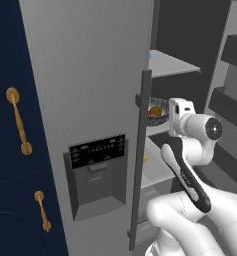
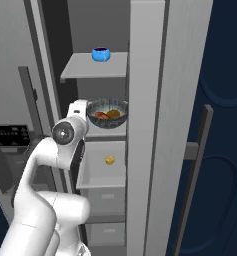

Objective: Pick the chicken drumstick and avocado from their plates and place them in the bowl. Then put the bowl in the fridge.

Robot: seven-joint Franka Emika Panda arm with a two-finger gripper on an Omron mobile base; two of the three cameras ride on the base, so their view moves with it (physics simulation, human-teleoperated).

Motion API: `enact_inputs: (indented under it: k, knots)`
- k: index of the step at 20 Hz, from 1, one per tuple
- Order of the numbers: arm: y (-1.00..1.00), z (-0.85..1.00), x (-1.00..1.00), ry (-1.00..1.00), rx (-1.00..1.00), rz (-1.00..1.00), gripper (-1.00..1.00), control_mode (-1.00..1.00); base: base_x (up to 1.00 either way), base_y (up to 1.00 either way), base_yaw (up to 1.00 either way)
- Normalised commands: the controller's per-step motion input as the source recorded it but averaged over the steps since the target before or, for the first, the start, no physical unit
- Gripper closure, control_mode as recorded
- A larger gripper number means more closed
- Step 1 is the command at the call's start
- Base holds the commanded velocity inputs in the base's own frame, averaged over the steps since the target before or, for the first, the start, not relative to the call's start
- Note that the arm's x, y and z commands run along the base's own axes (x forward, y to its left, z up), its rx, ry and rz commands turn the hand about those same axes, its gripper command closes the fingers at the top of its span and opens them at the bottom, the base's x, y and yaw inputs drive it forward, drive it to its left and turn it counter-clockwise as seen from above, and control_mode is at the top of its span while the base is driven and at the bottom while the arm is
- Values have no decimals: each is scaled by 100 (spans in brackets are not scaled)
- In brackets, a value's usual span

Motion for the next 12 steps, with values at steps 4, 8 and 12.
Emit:
enact_inputs:
  k: [4, 8, 12]
  knots:
    - [0, 71, -100, 0, -9, 0, -100, -100, 0, 0, 0]
    - [0, 62, -100, 1, -5, 0, -100, -100, 0, 0, 0]
    - [0, 52, -100, 1, 0, 0, -100, -100, 0, 0, 0]
